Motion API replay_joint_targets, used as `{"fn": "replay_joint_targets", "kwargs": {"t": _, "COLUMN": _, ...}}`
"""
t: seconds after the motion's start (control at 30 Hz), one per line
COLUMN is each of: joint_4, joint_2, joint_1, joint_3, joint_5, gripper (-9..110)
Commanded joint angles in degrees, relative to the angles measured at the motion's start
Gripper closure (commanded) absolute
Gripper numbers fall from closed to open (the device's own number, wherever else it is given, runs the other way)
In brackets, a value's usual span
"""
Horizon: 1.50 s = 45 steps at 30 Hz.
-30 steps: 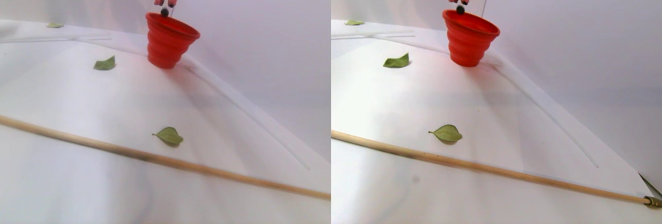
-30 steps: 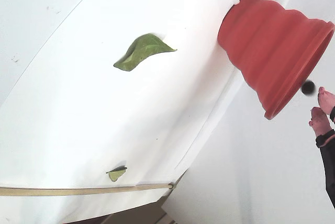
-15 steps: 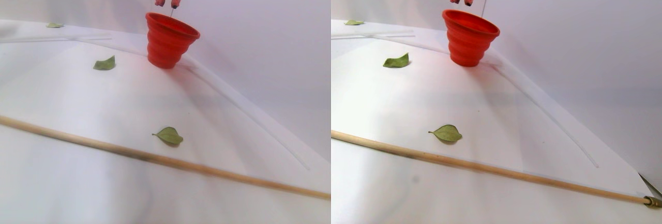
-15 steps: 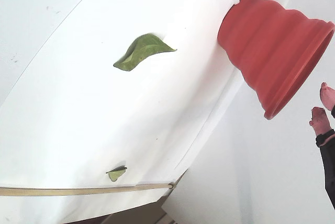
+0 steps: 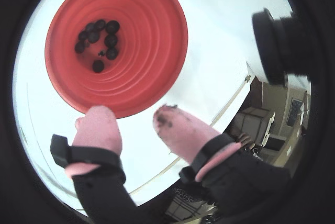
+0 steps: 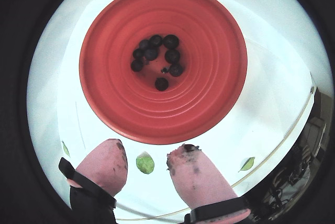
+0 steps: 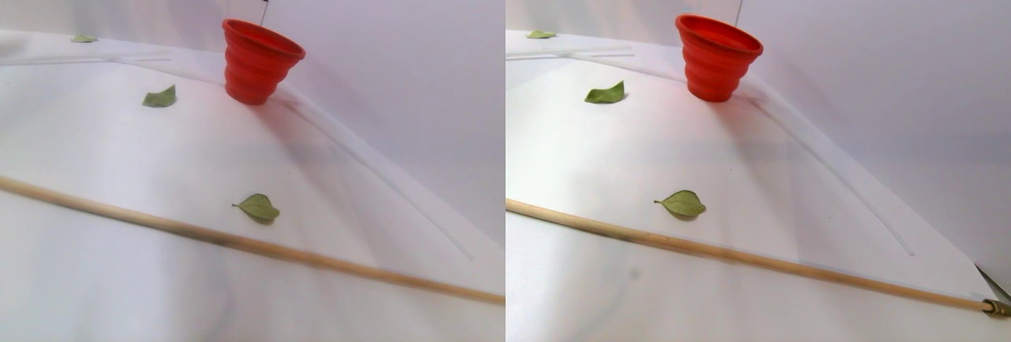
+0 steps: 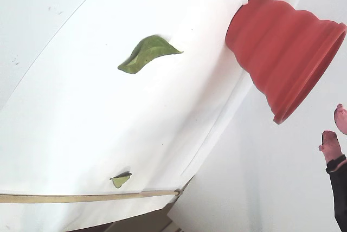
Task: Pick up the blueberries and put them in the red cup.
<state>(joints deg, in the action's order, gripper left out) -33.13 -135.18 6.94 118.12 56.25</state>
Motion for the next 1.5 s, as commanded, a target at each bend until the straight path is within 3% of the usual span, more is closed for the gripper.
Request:
{"fn": "replay_joint_targets", "kwargs": {"t": 0.0, "joint_4": -2.2, "joint_2": -8.2, "joint_1": 0.2, "joint_3": -1.1, "joint_5": -2.5, "gripper": 87}}
{"fn": "replay_joint_targets", "kwargs": {"t": 0.97, "joint_4": -24.0, "joint_2": -30.7, "joint_1": -1.5, "joint_3": -1.1, "joint_5": -21.4, "gripper": 87}}
{"fn": "replay_joint_targets", "kwargs": {"t": 1.47, "joint_4": -41.8, "joint_2": -43.2, "joint_1": -3.4, "joint_3": -5.3, "joint_5": -32.3, "gripper": 87}}
